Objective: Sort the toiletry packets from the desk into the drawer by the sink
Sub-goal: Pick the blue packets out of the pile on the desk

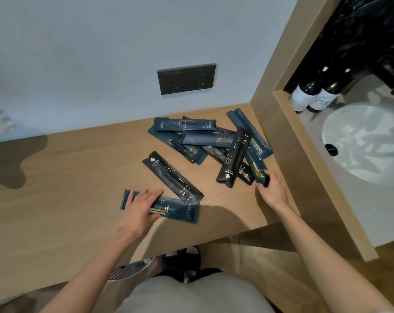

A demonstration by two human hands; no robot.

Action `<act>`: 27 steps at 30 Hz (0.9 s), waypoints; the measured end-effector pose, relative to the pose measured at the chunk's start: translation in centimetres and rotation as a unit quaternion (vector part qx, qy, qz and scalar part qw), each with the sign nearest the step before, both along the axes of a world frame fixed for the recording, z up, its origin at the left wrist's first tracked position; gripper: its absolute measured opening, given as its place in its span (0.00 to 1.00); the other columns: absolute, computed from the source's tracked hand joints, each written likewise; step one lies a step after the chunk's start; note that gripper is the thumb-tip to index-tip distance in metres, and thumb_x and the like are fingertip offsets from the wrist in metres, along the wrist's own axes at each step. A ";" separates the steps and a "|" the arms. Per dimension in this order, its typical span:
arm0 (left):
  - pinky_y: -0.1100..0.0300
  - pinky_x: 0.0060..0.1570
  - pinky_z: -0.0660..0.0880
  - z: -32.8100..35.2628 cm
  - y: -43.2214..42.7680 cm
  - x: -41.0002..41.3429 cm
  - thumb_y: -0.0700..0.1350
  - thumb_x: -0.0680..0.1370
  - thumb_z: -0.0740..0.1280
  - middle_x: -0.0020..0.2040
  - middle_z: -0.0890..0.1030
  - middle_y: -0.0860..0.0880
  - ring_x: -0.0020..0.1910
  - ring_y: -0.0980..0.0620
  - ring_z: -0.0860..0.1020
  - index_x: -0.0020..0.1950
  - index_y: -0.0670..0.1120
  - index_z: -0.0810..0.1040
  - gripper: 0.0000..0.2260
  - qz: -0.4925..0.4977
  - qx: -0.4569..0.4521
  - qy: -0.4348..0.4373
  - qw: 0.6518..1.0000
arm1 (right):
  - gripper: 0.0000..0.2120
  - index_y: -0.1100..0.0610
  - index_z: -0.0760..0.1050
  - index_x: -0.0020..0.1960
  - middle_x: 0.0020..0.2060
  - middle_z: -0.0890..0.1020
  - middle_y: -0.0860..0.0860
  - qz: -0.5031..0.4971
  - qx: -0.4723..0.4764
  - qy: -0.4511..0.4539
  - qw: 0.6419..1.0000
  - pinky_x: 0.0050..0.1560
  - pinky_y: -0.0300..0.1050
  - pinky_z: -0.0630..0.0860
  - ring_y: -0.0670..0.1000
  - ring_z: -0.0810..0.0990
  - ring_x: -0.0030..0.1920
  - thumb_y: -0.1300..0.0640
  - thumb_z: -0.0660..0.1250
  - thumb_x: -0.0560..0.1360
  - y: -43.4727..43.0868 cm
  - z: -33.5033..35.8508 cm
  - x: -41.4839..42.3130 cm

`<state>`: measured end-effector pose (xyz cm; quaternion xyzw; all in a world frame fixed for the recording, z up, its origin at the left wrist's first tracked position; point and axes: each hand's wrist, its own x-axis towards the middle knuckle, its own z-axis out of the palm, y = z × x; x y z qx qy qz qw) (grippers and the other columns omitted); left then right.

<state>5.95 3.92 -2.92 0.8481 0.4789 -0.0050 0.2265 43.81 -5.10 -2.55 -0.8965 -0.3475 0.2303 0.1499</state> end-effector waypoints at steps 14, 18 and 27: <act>0.54 0.47 0.71 0.9 2.0 -1.6 0.47 0.72 0.72 0.51 0.77 0.50 0.51 0.47 0.76 0.56 0.48 0.79 0.14 0.006 -0.050 0.027 0.998 | 0.36 0.56 0.69 0.65 0.60 0.76 0.56 -0.041 0.004 0.064 0.997 0.59 0.53 0.71 0.59 0.73 0.62 0.56 0.81 0.61 1.3 0.0 1.7; 0.54 0.40 0.73 2.2 2.4 -2.5 0.48 0.74 0.70 0.43 0.79 0.49 0.42 0.47 0.77 0.50 0.48 0.76 0.08 0.038 -0.079 0.008 0.996 | 0.33 0.62 0.67 0.63 0.58 0.77 0.58 -0.102 0.033 0.150 0.983 0.50 0.47 0.71 0.59 0.76 0.58 0.59 0.79 0.64 0.5 0.4 0.6; 0.62 0.35 0.71 6.3 1.9 0.9 0.47 0.76 0.68 0.46 0.80 0.46 0.41 0.51 0.77 0.58 0.43 0.75 0.13 0.168 -0.158 -0.170 0.958 | 0.13 0.62 0.74 0.57 0.51 0.80 0.59 -0.203 0.096 0.358 0.906 0.38 0.44 0.76 0.57 0.79 0.48 0.62 0.70 0.74 -1.7 4.8 -2.8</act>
